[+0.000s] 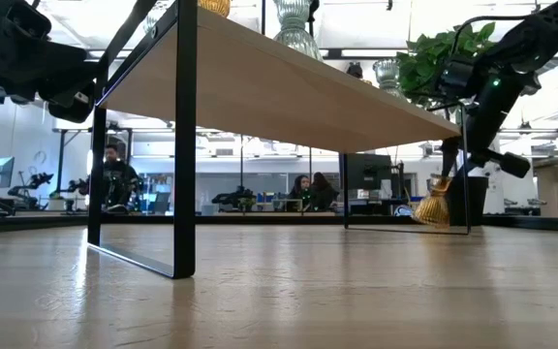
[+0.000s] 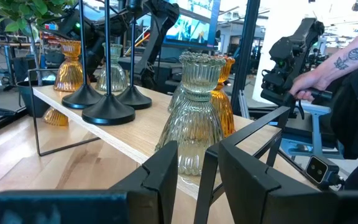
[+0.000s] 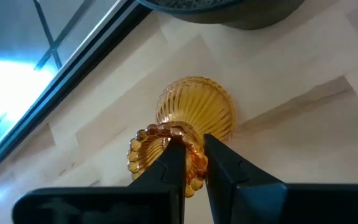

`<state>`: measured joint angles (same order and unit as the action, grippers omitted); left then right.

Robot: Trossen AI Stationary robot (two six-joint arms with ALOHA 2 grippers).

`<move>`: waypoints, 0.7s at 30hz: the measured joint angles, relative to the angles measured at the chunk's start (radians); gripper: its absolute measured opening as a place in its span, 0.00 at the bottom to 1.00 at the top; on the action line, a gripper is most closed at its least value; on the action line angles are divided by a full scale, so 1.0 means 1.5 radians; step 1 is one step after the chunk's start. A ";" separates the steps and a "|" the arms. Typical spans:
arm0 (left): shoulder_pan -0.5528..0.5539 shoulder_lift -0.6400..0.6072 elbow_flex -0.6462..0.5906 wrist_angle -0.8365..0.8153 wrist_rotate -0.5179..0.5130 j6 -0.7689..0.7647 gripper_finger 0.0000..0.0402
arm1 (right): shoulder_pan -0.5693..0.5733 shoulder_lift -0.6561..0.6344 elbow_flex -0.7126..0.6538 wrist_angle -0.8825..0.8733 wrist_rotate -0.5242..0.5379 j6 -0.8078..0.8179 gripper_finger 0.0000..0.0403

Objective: Pick & Place candle stick holders
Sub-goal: Put the yellow candle holder on the shelf

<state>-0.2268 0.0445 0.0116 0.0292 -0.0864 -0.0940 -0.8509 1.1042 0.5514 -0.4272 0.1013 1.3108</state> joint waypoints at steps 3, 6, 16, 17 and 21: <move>0.000 0.000 0.000 0.000 0.000 0.000 0.30 | 0.000 -0.018 -0.001 -0.020 0.003 -0.004 0.06; 0.000 0.000 0.000 0.000 0.000 0.000 0.30 | 0.000 -0.041 -0.002 -0.044 0.004 -0.009 0.06; 0.000 0.000 0.000 0.000 0.000 0.000 0.30 | 0.001 -0.151 -0.004 -0.051 -0.001 -0.016 0.06; 0.000 0.000 0.000 0.000 0.000 0.000 0.30 | 0.001 -0.162 -0.003 -0.051 -0.002 -0.017 0.06; 0.000 0.000 0.000 0.000 0.000 0.000 0.30 | 0.003 -0.205 -0.003 -0.049 -0.003 -0.019 0.06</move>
<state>-0.2264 0.0444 0.0116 0.0292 -0.0864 -0.0940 -0.8465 0.7969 0.5468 -0.5000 0.0963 1.2827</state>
